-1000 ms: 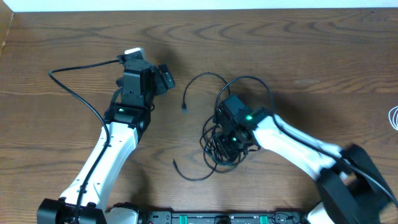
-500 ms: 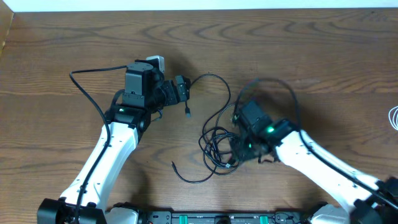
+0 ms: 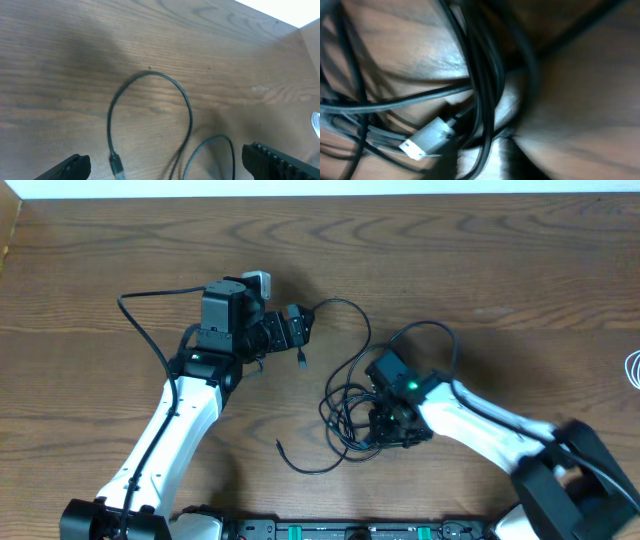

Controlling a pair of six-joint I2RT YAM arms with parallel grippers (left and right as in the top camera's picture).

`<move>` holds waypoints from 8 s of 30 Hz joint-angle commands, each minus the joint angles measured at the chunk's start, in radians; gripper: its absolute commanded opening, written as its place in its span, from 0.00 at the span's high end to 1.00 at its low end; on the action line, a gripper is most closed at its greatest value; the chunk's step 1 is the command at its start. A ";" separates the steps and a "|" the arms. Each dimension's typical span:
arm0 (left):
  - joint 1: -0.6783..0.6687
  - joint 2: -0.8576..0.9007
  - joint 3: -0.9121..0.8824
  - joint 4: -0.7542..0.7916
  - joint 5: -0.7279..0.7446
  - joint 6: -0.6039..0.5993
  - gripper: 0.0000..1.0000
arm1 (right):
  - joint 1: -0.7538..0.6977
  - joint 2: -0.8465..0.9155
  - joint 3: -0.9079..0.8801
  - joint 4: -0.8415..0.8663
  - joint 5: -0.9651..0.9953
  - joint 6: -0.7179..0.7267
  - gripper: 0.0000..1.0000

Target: Untangle cables

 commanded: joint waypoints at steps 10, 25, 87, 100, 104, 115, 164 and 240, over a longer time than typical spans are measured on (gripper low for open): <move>-0.005 -0.010 0.021 -0.062 0.360 -0.006 0.01 | -0.057 -0.053 0.170 -0.061 -0.003 -0.224 0.99; -0.182 0.001 0.019 -0.112 0.222 0.196 0.01 | -0.057 -0.317 0.184 -0.065 -0.002 -0.509 0.99; -0.186 -0.111 0.021 0.002 0.040 -0.310 0.93 | -0.154 -0.366 0.050 -0.119 0.278 0.002 0.49; -0.019 -0.172 0.021 -0.133 -0.301 -0.348 0.92 | -0.037 -0.208 0.089 0.286 0.009 -0.291 0.12; 0.107 -0.244 0.021 -0.201 -0.300 -0.347 0.60 | -0.022 -0.054 0.097 0.463 0.020 -0.300 0.12; 0.215 -0.293 0.019 -0.396 -0.313 -0.334 0.39 | 0.057 0.290 0.309 0.464 0.074 -0.380 0.21; -0.130 0.065 -0.009 -0.200 -0.338 -0.204 0.12 | -0.126 -0.153 0.547 -0.161 0.036 -0.048 0.41; -0.239 -0.279 0.026 -0.208 -0.113 -0.129 0.92 | -0.126 -0.150 0.469 -0.304 0.163 -0.049 0.01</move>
